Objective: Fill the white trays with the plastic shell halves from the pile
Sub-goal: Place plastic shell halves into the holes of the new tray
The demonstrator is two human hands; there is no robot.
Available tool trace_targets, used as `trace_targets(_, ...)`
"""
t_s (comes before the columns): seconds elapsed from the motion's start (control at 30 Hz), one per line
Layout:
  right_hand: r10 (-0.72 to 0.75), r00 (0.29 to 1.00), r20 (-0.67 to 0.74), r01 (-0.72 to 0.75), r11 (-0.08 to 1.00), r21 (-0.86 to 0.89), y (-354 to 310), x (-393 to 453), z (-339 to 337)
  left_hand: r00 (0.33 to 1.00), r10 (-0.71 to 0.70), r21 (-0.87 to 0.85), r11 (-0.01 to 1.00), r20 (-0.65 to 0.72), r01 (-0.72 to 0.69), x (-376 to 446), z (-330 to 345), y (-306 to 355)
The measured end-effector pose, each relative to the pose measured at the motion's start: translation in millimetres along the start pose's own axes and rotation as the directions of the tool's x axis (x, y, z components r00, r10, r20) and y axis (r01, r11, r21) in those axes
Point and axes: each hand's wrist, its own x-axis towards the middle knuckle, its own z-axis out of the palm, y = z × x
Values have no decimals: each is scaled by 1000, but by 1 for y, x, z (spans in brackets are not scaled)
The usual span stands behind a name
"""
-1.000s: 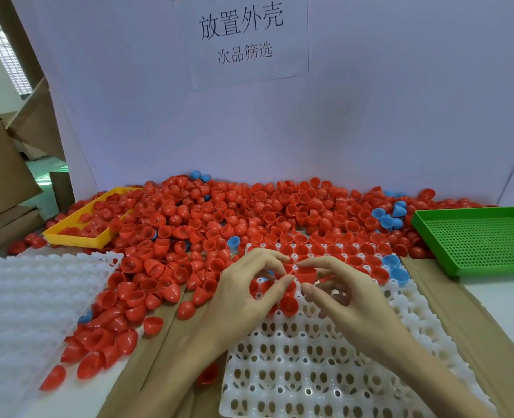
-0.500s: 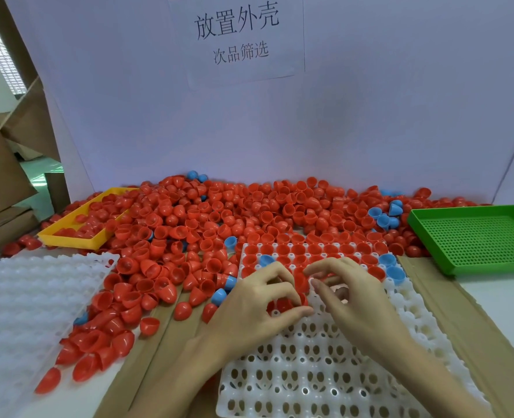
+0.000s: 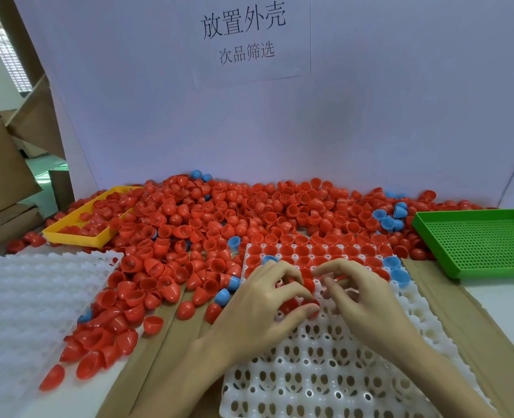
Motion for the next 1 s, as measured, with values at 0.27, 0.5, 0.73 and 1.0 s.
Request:
trace_targets(0.27,-44,999,31,46,996,-79,1,2,-7,986,-14,14,1000,167,12,-2,5,-6)
trace_targets(0.5,40,999,4,-40,997,-64,4,7,-17,985,-82,-171,979,150,108,5,-1,-6)
trace_targets(0.73,72,997,-36,-74,996,-50,0,7,-22,952,-305,-129,945,-22,299,76,-14,-61)
trace_targets(1.0,70,996,-50,-74,995,-68,2,8,-27,838,-493,361,844,233,396,144,7,-128)
